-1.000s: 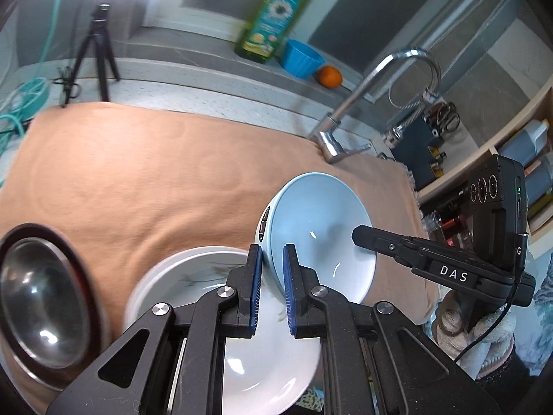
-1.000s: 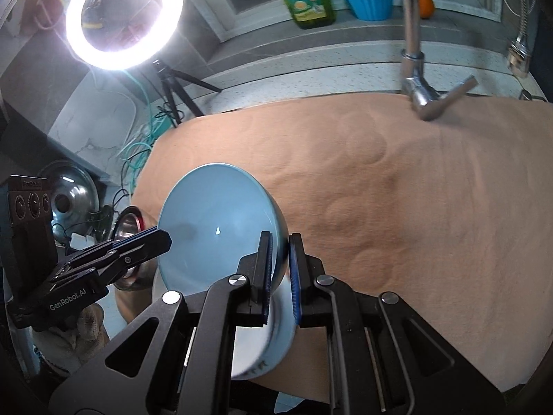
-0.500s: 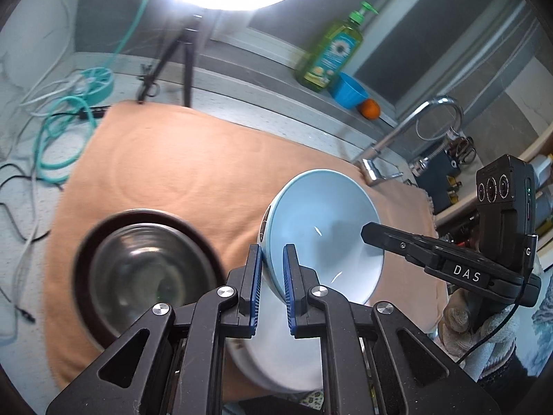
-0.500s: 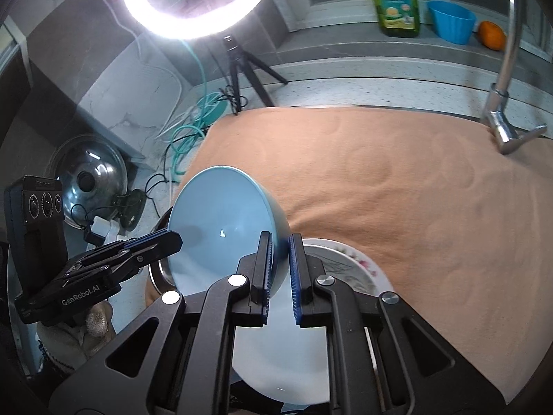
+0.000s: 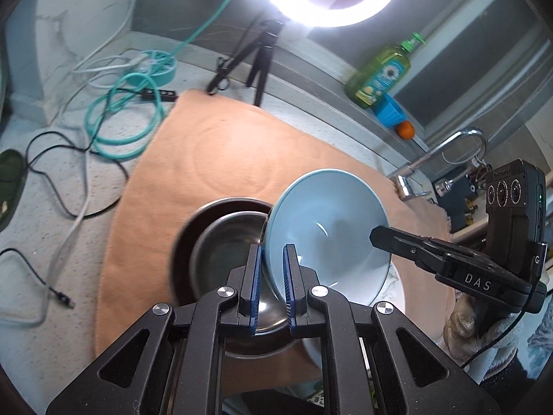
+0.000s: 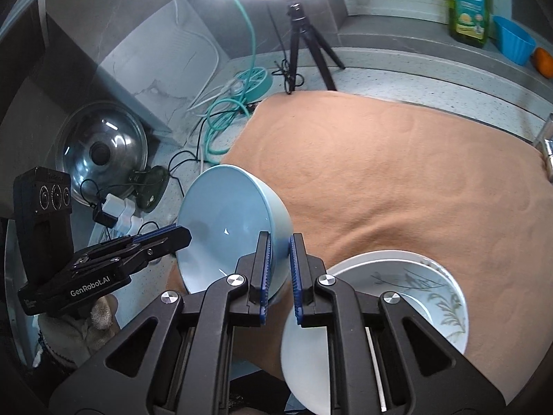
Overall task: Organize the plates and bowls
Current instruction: 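Carry the pale blue bowl and lower it into the saucepan, then settle the pale blue bowl inside the saucepan with both grippers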
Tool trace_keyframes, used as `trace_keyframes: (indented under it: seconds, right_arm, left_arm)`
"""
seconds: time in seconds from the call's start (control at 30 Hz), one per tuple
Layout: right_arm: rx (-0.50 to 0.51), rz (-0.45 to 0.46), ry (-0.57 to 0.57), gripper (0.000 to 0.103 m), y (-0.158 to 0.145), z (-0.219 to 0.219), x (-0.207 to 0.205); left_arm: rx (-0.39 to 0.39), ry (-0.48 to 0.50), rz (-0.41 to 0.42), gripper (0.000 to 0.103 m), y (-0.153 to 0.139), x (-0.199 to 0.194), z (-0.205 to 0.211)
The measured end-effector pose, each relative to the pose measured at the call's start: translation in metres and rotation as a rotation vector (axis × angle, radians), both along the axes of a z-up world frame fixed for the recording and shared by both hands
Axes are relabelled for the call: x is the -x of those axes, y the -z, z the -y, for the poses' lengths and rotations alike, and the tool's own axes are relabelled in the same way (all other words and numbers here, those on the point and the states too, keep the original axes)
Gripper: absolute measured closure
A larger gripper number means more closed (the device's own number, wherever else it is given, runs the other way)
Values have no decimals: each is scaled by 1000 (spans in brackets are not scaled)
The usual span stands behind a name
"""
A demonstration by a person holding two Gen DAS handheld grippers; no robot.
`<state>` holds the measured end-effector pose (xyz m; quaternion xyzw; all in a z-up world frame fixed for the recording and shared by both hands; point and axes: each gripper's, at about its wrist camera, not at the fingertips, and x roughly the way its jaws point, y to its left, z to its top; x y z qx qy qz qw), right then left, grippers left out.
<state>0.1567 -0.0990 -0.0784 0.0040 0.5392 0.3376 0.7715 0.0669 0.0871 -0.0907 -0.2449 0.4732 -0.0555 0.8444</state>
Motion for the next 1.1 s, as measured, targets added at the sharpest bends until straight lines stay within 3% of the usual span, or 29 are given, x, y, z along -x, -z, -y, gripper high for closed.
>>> trace_keyframes:
  seconds: [0.37,1.1]
  right_arm:
    - [32,-62,-44,92,27,-29,4]
    - [71,-119,-63,90,52,-37,1]
  left_arm:
    - [7,-29,-46,93,17,10,-22]
    - [13,-24,-94,93,29,10,-26]
